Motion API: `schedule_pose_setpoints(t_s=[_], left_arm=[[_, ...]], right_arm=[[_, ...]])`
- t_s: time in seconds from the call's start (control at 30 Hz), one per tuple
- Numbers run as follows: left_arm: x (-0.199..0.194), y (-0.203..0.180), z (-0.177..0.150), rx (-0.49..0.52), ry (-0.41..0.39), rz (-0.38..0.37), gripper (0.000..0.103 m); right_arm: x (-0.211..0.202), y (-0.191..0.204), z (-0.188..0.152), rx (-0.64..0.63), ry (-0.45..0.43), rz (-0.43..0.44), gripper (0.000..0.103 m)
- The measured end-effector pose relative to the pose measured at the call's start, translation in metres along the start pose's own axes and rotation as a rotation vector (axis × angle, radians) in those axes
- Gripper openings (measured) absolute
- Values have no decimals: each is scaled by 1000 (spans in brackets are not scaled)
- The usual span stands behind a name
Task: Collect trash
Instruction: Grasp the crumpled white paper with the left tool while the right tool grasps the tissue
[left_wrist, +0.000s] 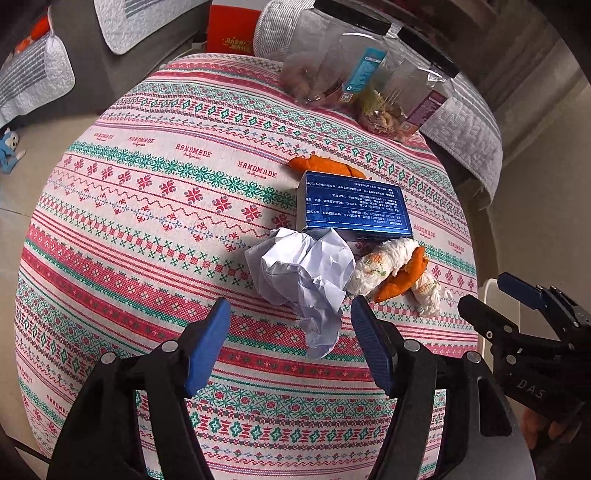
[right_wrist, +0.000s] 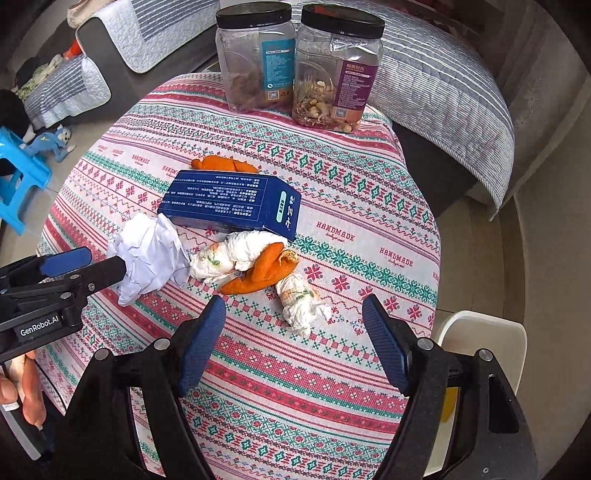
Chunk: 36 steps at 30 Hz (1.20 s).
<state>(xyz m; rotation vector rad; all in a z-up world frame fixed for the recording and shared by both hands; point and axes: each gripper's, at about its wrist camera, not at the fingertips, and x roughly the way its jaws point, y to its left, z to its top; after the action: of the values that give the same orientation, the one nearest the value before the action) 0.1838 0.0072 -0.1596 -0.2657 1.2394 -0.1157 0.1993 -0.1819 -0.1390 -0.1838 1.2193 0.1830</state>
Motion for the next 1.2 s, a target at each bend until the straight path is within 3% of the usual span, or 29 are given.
schedule_pose_setpoints(t_s=[0.17, 0.23, 0.3, 0.4, 0.7, 0.77, 0.97, 1.2], left_arm=[[13, -2, 2, 6, 28, -4, 53], [19, 2, 2, -3, 50, 3, 45], [23, 6, 3, -15, 60, -6, 26], [25, 10, 4, -18, 66, -29, 21], [13, 13, 4, -21, 46, -45, 19], [12, 13, 2, -21, 47, -46, 19], [2, 15, 0, -30, 32, -54, 19], [-10, 6, 1, -25, 13, -81, 19]], right_arm=[[26, 5, 1, -19, 50, -13, 73], [38, 7, 1, -28, 74, -29, 70], [45, 7, 0, -32, 91, -32, 67], [53, 7, -1, -29, 105, -39, 62], [68, 7, -4, -24, 131, -55, 42], [72, 3, -5, 4, 140, -50, 31], [65, -3, -6, 64, 136, -16, 22], [48, -3, -9, 100, 133, -8, 20]])
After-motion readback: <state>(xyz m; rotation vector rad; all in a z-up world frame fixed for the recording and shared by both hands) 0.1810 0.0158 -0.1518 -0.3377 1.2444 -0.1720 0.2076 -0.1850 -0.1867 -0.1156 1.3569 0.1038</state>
